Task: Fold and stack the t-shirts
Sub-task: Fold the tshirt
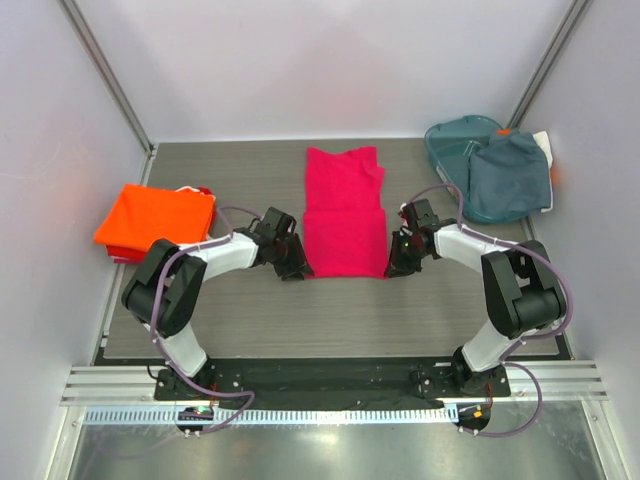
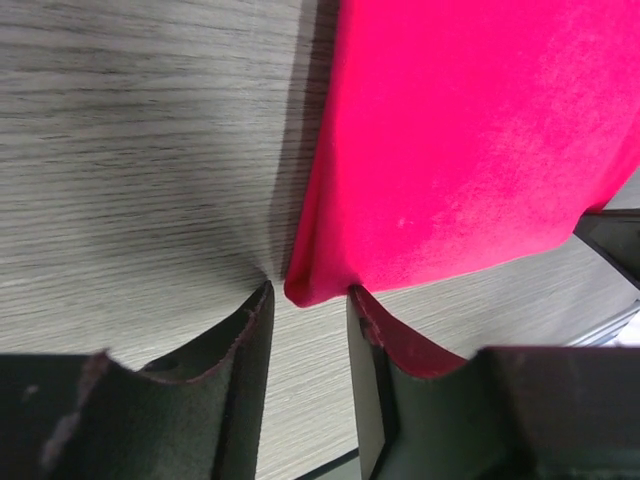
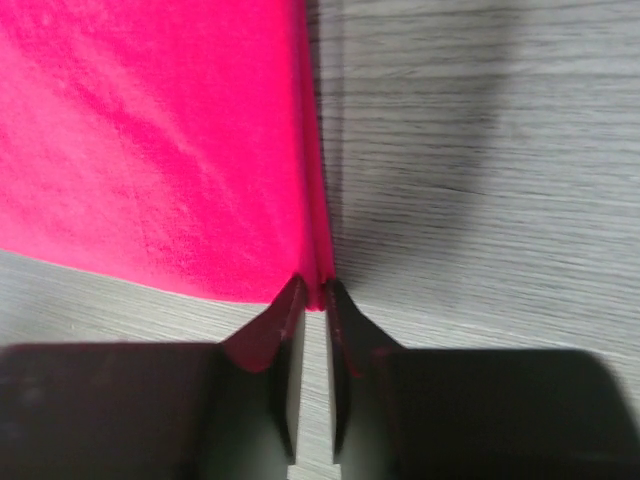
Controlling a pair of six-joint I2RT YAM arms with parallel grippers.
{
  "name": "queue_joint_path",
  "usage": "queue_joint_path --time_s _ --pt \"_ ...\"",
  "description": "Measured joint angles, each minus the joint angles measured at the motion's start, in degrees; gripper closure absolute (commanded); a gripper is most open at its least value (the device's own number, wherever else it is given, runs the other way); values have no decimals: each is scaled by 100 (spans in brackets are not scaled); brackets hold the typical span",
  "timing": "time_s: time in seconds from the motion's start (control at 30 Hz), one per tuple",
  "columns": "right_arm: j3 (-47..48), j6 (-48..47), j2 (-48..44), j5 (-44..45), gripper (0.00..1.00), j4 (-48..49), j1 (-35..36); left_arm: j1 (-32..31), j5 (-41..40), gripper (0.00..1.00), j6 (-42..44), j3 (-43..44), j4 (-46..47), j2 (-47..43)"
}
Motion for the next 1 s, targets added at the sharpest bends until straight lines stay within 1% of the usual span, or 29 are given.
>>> queue_joint_path --time_s 0.03,0.07,0.27,0.37,0.4,0.43,0.5,0.53,0.6,0.8,1.0 --pt "0 -4 17 -15 90 0 4 -7 0 68 0 2 0 9" --pt "2 -15 31 -31 92 4 11 -13 -4 68 -15 2 0 17" --pt "20 -17 42 -59 94 2 37 -61 -101 70 -133 13 9 42" --pt "20 -13 42 -59 95 7 52 -103 -175 73 -179 13 37 44" --pt "20 -11 42 -61 95 9 59 -114 -197 75 -201 13 39 48" --pt "20 -11 42 -63 95 11 70 -122 -210 82 -232 17 46 61" --pt "20 -9 42 -66 95 13 83 -138 -249 90 -269 33 55 98" --pt "20 -9 39 -66 96 17 94 -140 -260 95 -275 44 70 127" --pt "20 -4 37 -74 96 17 109 -151 -280 100 -282 52 81 136" --pt "-55 20 -138 -85 99 17 127 -168 -330 100 -278 39 76 92" --pt "-326 111 -828 -190 99 -81 133 -232 -481 100 -232 -243 -310 -461"
